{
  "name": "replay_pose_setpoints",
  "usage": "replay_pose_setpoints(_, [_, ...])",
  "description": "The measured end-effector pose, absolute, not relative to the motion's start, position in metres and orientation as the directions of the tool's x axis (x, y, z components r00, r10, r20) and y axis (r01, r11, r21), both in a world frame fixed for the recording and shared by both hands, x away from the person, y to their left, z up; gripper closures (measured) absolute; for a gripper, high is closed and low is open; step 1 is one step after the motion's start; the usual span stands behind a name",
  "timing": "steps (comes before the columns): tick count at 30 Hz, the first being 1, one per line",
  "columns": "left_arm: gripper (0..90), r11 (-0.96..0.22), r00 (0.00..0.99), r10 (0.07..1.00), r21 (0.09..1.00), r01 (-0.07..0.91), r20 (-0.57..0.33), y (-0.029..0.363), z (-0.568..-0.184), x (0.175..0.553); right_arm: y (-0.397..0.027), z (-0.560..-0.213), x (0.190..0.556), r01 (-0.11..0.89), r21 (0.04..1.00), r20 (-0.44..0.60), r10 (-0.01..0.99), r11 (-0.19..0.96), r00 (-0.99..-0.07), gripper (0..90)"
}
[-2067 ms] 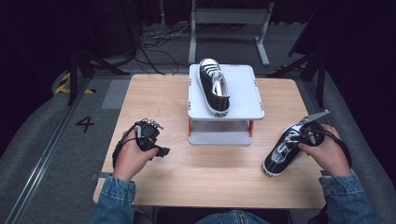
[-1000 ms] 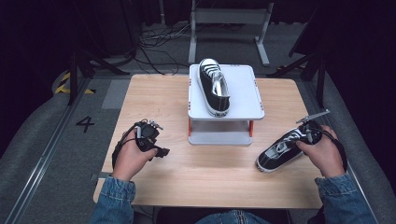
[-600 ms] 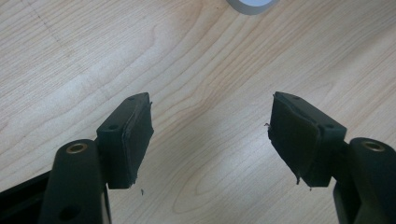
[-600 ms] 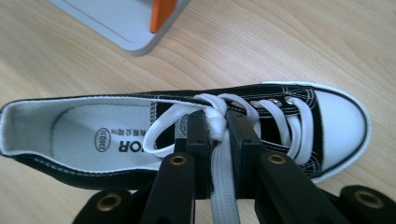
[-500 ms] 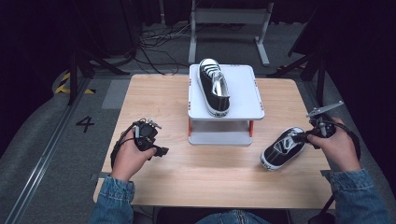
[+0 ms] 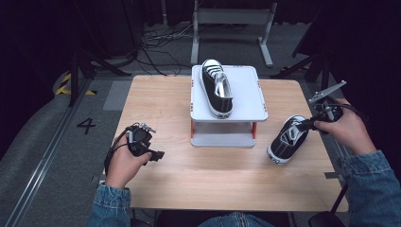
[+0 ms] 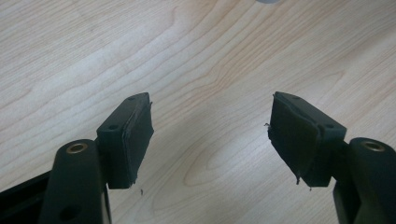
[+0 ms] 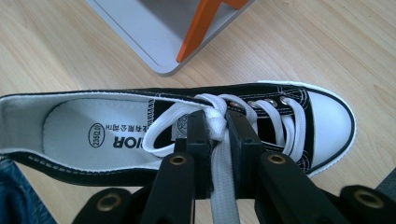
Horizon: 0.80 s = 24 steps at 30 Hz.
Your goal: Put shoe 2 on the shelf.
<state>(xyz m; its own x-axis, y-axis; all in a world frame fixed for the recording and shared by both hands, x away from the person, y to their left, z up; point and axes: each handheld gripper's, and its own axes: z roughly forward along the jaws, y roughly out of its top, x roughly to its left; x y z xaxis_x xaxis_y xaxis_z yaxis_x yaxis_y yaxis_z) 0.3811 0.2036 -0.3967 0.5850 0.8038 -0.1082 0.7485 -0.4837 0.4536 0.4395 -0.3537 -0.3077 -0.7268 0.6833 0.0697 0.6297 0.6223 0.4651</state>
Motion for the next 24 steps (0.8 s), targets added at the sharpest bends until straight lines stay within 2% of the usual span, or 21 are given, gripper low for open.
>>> replay_pose_setpoints(11, [30.8,-0.478,0.582,0.806,0.457,0.75,-0.112,0.205,-0.396,0.381,-0.342,-0.27,0.453,0.557,0.438,-0.003,0.62,0.706,-0.784,80.8])
replay_pose_setpoints(24, [30.9,-0.494,0.607,0.786,0.469,0.732,-0.118,0.197,-0.395,0.391,-0.317,-0.207,0.455,0.466,0.475,-0.118,0.579,0.746,-0.807,80.8])
